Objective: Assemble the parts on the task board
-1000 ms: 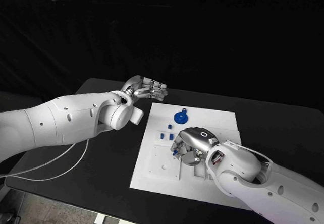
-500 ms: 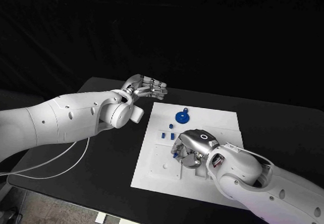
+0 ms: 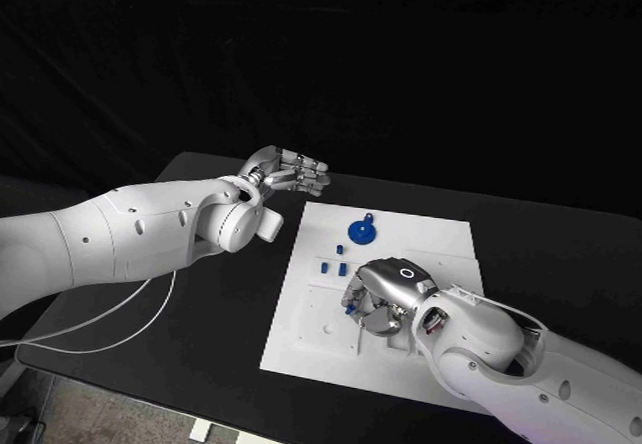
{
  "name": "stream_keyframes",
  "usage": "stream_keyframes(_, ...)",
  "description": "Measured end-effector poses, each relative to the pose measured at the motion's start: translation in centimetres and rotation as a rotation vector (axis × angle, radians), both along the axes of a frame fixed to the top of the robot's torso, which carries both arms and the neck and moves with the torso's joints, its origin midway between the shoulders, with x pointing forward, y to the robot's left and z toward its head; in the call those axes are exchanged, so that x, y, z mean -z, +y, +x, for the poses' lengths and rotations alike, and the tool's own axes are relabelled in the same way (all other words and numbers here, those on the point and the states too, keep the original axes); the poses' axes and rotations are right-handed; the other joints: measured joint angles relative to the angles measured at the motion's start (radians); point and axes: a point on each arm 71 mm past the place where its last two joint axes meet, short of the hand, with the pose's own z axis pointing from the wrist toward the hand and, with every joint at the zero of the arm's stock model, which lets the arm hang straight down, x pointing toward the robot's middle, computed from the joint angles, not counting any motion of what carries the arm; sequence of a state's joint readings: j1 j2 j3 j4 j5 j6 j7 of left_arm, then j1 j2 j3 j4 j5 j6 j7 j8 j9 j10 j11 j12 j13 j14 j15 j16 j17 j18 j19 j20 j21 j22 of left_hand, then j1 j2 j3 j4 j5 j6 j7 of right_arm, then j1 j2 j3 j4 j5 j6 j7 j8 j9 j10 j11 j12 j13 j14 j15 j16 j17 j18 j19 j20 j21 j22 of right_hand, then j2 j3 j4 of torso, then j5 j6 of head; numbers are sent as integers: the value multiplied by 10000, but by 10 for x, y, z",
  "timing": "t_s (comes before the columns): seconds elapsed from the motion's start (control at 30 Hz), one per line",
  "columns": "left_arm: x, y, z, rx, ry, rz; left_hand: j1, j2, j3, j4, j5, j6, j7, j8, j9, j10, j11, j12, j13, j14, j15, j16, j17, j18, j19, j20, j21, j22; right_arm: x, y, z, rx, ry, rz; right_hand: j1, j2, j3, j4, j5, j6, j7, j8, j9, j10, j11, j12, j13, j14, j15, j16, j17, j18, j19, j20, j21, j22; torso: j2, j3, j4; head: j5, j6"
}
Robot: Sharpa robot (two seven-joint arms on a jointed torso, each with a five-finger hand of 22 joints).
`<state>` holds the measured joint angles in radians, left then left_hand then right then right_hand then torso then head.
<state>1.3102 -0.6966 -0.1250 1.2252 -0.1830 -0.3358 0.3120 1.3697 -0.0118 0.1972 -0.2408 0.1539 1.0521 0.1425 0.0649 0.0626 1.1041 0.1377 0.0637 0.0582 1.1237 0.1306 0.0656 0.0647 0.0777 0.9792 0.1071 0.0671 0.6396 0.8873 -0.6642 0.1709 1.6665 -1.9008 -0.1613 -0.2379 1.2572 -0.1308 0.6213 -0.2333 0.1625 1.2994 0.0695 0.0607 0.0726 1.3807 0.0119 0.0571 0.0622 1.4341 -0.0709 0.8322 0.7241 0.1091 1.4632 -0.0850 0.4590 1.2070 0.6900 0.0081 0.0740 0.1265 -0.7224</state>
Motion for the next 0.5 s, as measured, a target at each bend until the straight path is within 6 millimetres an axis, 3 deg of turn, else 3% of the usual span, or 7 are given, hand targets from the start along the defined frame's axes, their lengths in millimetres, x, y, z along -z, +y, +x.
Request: stream_keyframes(0.5,0,1,0,-29,16,8,0,0,0,0,0,0,0,0,0,0,0,0,0,0,0,0,1,-1,0,0,0,-32,0,-1,0,32,-87,-94,-14,-14,-3,-2,0,-17,-12,-23,-2,-1,1,-4,1,2,3,0,17,5,44,-11,40,10,3,-4,-3,16,-29)
